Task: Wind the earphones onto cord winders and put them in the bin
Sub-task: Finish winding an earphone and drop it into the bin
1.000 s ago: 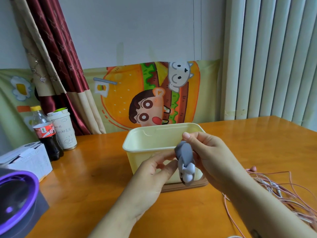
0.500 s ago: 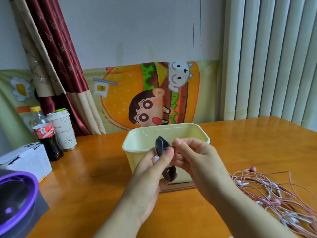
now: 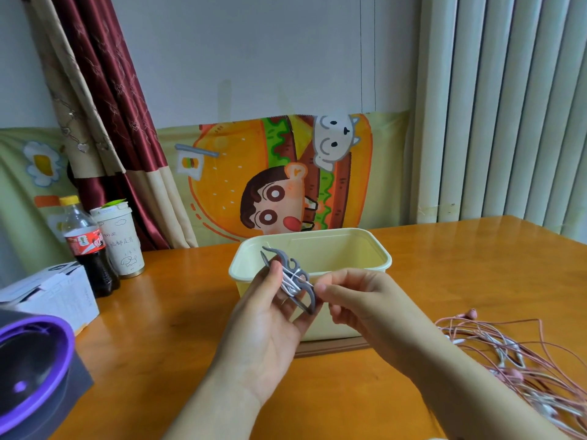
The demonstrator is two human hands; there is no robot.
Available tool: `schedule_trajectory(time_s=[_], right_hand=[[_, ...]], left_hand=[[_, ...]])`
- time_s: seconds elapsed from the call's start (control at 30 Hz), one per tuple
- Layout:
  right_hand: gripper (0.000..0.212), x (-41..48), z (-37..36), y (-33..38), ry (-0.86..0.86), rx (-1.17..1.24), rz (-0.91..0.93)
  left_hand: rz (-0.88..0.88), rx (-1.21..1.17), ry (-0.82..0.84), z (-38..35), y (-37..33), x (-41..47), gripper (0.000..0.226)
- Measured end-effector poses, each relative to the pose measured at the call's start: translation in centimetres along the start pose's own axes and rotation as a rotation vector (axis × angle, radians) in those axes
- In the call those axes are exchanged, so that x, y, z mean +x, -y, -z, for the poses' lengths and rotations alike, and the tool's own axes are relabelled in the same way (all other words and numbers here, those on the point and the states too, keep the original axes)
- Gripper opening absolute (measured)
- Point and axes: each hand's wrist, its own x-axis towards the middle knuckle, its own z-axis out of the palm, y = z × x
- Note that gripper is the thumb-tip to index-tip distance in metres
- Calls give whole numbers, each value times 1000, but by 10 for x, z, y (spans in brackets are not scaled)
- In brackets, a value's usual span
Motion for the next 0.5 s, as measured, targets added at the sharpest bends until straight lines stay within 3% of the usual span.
schedule_trajectory(time_s=[0.23,0.33,0.5], right_hand=[[7,1,14,8,-23,-203,43],[3,0,18,12,-66,-334,114],[5,-2,19,17,-8,-476,165]], left_hand=[[132,128,162,3,2,-4,44],[89,258,224,5,4,-5,36],[53,473,268,10,3,-5,44]])
